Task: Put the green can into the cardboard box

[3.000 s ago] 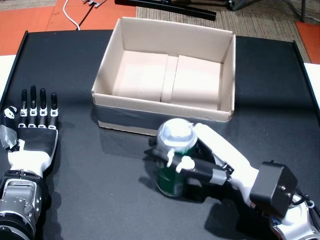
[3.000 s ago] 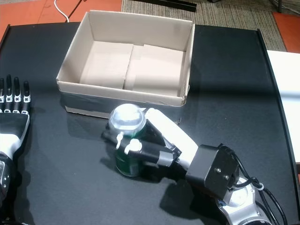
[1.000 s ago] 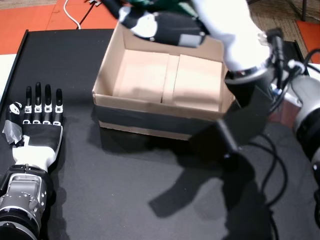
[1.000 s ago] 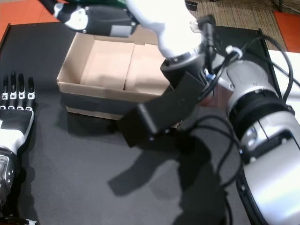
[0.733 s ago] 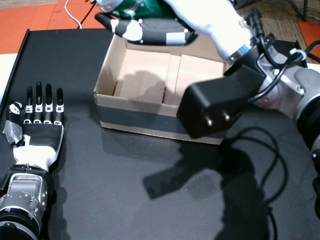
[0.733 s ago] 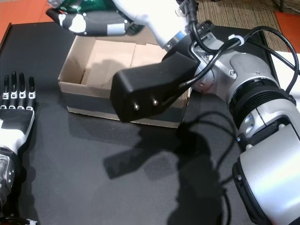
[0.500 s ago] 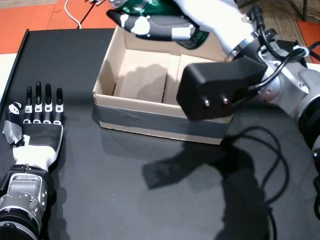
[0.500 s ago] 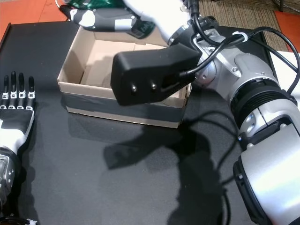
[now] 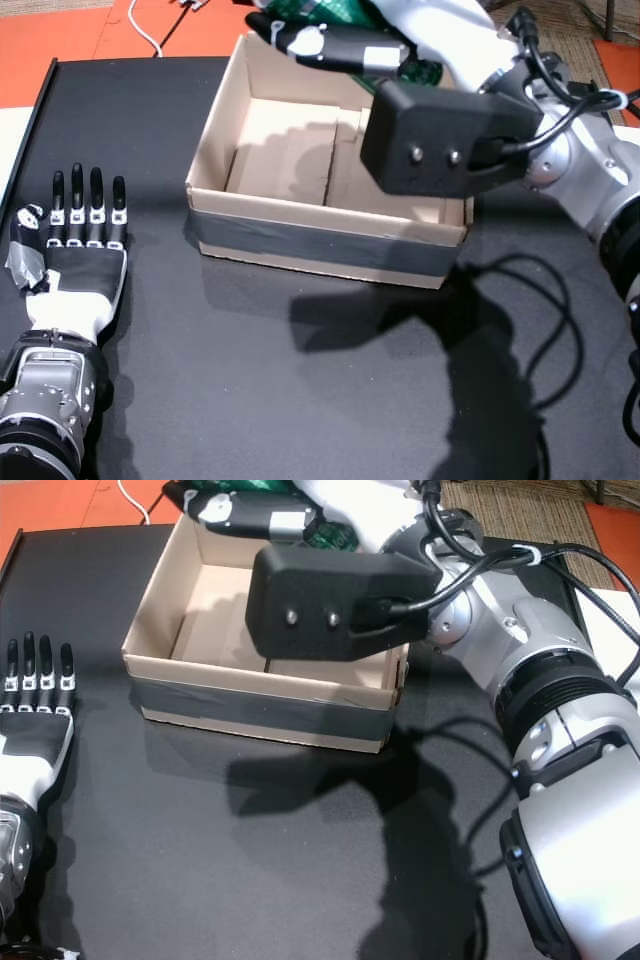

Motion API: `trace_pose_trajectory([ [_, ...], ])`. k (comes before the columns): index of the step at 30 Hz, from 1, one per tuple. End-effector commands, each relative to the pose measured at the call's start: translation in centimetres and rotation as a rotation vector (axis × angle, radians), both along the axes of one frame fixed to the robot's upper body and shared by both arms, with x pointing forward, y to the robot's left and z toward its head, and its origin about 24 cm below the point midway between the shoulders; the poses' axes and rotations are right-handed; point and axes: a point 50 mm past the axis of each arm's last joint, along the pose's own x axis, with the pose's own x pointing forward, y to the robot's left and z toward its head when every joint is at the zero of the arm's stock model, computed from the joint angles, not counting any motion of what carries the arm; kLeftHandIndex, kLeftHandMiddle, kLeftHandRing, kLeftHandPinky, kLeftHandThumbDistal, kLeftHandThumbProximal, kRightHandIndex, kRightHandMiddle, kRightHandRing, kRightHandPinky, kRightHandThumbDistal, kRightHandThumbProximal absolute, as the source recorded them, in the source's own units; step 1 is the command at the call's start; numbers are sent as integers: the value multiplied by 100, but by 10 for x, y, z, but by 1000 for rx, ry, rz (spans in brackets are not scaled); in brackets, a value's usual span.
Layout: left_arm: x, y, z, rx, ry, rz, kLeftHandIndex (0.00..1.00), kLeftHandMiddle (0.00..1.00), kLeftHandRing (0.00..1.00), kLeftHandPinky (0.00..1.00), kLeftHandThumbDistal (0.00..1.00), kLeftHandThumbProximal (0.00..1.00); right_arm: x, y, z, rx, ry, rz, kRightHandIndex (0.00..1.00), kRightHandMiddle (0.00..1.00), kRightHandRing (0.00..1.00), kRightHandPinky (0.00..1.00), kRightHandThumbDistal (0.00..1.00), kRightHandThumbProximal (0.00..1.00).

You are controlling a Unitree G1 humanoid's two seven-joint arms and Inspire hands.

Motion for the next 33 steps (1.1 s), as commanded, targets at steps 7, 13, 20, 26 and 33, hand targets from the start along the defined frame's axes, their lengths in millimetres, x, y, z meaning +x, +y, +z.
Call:
trace_pose_trajectory([
  [7,-14,-12,-22,-36,106,-13,52,52,63,74,0,57,-1,10,-4,-82,-19,2,0,0,2,27,11,59],
  [13,-14,-14,-22,-40,99,-12,55,54,64,74,0,60,-2,16,-9,-155,-36,9,0,3,3,20,13,62],
  [20,-14,-15,-21,-49,86,-6,54,55,66,77,0,58,-1,19,-15,-165,39,7,3,5,5,24,10,63],
  [26,-15,-13,-22,-47,83,-5,53,53,65,75,0,58,-1,18,-19,-176,114,-3,0,1,1,13,9,53],
  [33,-15,-12,-22,-46,78,-6,54,55,66,77,0,59,0,14,-22,-189,146,-14,1,3,4,12,4,57],
])
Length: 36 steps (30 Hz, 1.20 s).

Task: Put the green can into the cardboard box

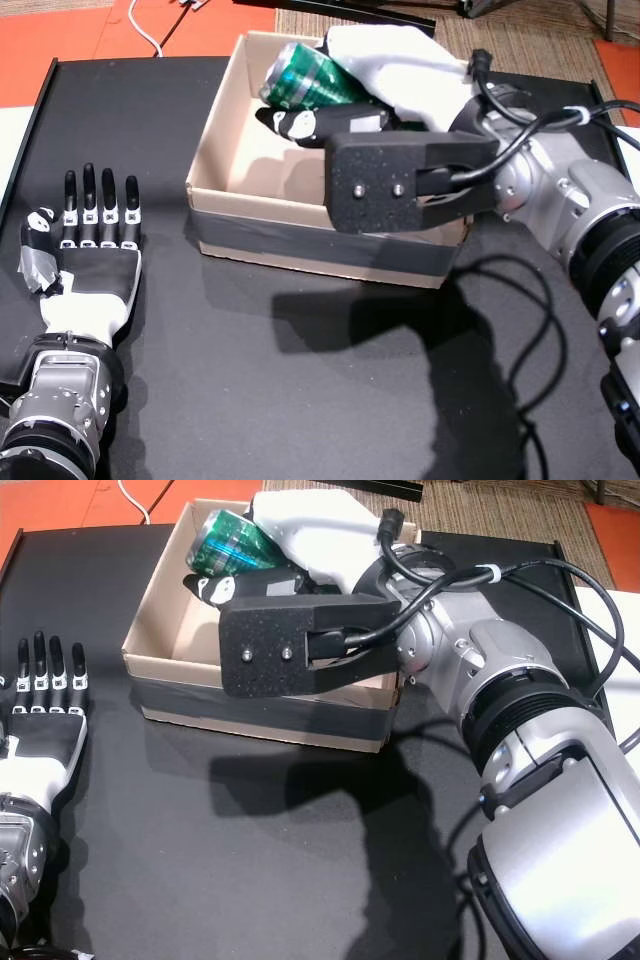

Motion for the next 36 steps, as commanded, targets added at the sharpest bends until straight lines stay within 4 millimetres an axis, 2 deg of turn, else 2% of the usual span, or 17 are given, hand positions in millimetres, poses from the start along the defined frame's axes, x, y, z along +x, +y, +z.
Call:
trace_pose_trajectory([
  [1,-15,-4,-21,-19,90,-7,55,55,66,77,0,59,1,-2,3,32,5,-11,2,4,4,11,5,56],
  [4,-14,-4,-20,-20,99,-5,54,55,65,75,0,57,2,-3,3,23,40,-15,9,9,8,10,9,58],
  [6,-14,-5,-20,-18,102,-4,55,55,65,76,0,57,2,-4,2,16,62,-26,8,7,7,9,14,59],
  [11,-14,-5,-20,-24,94,-1,55,54,65,76,0,58,2,-5,0,10,71,-27,7,7,6,9,7,59],
  [14,-15,-4,-21,-20,99,-1,53,53,64,74,0,57,1,-7,-2,4,70,-25,7,6,5,11,6,59],
  [18,-15,-4,-21,-25,104,4,52,53,65,75,0,55,2,-9,-4,-6,79,-34,6,6,6,14,8,60],
  [20,-14,-3,-21,-25,104,5,52,53,64,75,0,55,2,-9,-4,-7,81,-36,6,5,6,15,10,56],
  [22,-14,-4,-20,-21,104,4,53,53,63,74,0,56,1,-9,-5,-11,73,-36,4,4,5,14,14,56],
  [26,-13,-4,-19,-18,106,4,56,56,66,77,0,59,1,-10,-5,-12,68,-37,2,2,5,15,13,56],
  [27,-13,-4,-19,-19,103,4,56,56,66,77,0,59,1,-10,-5,-9,71,-39,5,6,9,18,16,55],
  [30,-14,-4,-20,-17,97,2,54,55,66,77,0,59,1,-10,-6,-29,68,-40,18,17,23,38,23,54],
  [33,-14,-4,-20,-22,93,3,57,56,68,77,0,60,1,-10,-6,-65,50,-35,41,41,47,53,41,62],
  [35,-14,-4,-20,-24,99,5,57,55,67,77,0,60,1,-10,-6,-69,53,-31,48,51,59,64,47,61],
  [36,-13,-4,-20,-27,103,6,57,55,66,77,0,59,1,-10,-6,-66,50,-28,49,52,60,66,52,61],
])
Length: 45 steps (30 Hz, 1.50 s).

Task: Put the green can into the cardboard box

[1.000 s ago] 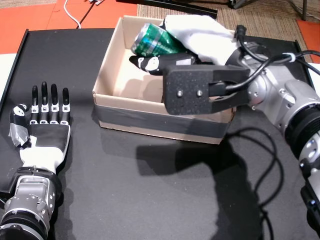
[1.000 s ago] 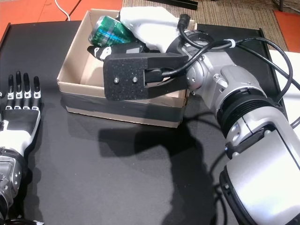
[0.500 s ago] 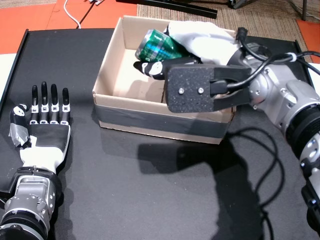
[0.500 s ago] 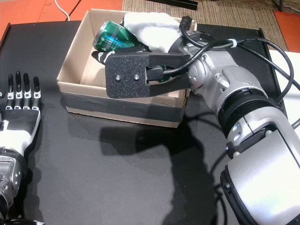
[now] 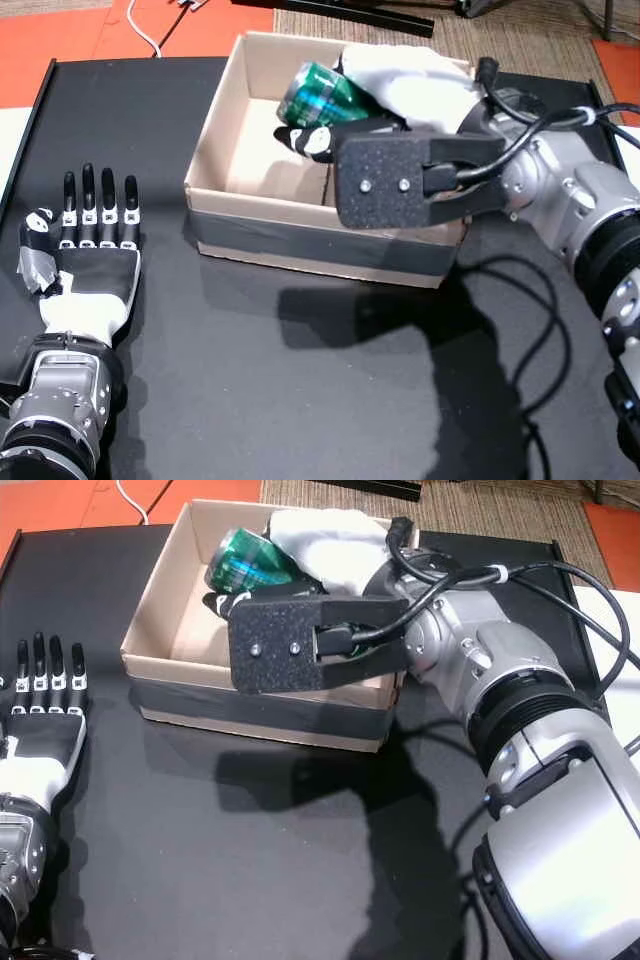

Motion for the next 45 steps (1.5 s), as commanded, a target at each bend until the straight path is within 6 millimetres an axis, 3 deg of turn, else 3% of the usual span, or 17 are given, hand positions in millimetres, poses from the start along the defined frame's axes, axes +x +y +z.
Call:
trace_pose_trajectory([
  [1,-13,-5,-20,-27,99,2,56,54,65,76,0,59,0,-2,0,15,-16,2,47,51,60,67,56,60],
  [10,-14,-4,-20,-18,91,-1,56,54,64,76,0,57,-2,0,2,69,-67,26,43,45,54,61,50,63],
  [15,-13,-4,-19,-25,105,6,55,54,65,78,0,57,-2,-1,3,81,-78,23,43,46,54,60,55,64],
  [19,-13,-3,-18,-15,98,3,56,54,63,78,0,61,-1,-2,3,85,-65,7,46,56,69,70,68,70],
  [24,-13,-3,-18,-17,91,4,56,55,65,79,0,61,-1,-3,2,93,-50,-4,63,74,87,88,84,76],
  [29,-13,-2,-18,-20,91,4,56,55,67,80,0,59,-2,-3,5,165,-92,5,69,73,90,92,72,64],
  [33,-13,-1,-18,-27,98,9,55,55,65,79,0,56,-5,-4,7,237,-143,33,69,73,90,92,72,66],
  [35,-13,0,-18,-27,98,10,57,57,67,81,0,57,-7,-6,7,280,-179,47,66,70,87,89,72,64],
  [37,-13,0,-19,-20,98,10,58,57,68,81,0,58,-12,-8,6,354,-251,63,60,63,77,80,68,52],
  [41,-14,1,-19,-11,97,9,57,57,68,81,0,59,-26,-12,0,526,-423,94,43,47,62,68,47,39],
  [43,-14,1,-19,-10,97,7,57,56,66,79,0,59,-34,-15,-7,582,-468,113,43,47,61,67,40,39],
  [45,-14,2,-19,-6,98,5,56,55,66,79,0,58,-41,-18,-14,611,-492,137,44,49,63,68,41,42],
])
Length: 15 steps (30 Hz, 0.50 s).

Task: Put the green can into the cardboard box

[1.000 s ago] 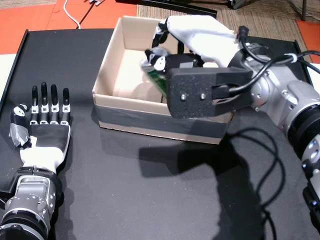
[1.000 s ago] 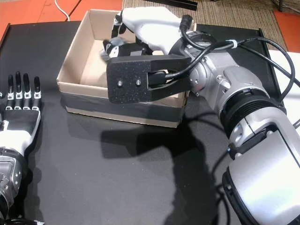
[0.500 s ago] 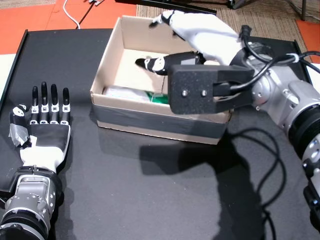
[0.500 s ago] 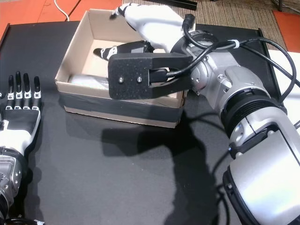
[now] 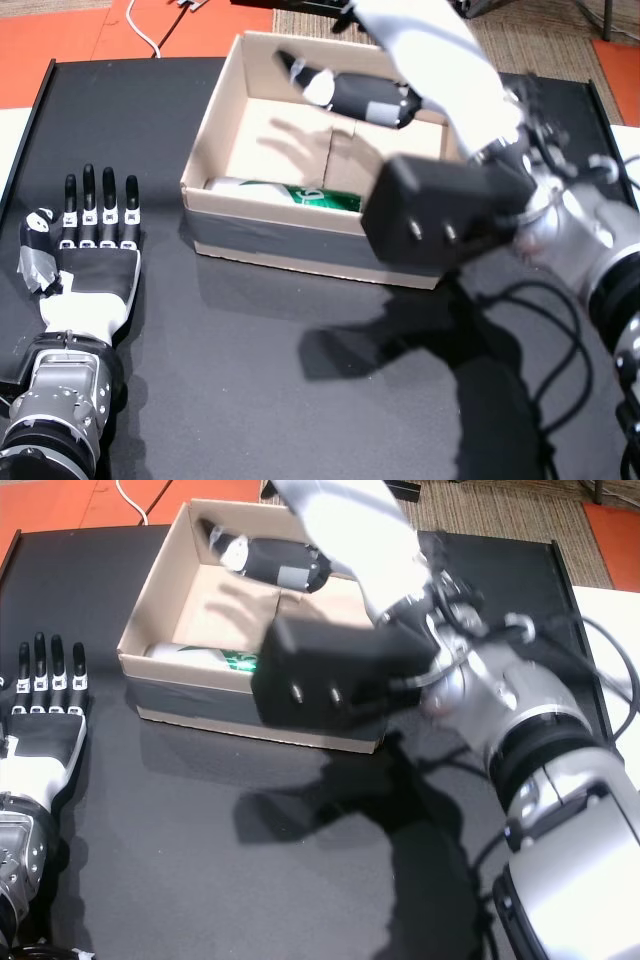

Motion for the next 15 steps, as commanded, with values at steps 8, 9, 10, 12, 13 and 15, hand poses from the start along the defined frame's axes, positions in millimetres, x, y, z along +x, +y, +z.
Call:
trace_pose_trajectory([
  [8,-16,2,-21,-25,84,5,54,55,65,78,0,52,-32,-27,-49,83,276,192,48,58,73,77,51,47],
  [9,-16,2,-21,-22,85,3,54,55,65,77,0,52,-34,-30,-53,107,317,210,48,58,73,76,50,45],
  [10,-16,2,-21,-20,89,2,53,53,63,77,0,51,-37,-33,-57,125,349,226,48,58,74,75,49,44],
  [12,-16,2,-21,-10,92,-1,53,53,64,77,0,50,-42,-38,-64,151,408,255,47,58,74,75,51,44],
  [13,-16,2,-21,-8,95,-1,52,53,63,77,0,50,-45,-41,-68,160,434,266,47,58,73,74,53,45],
  [15,-16,2,-21,-3,99,-4,53,53,64,79,0,51,-51,-46,-76,161,472,269,46,56,72,74,57,49],
])
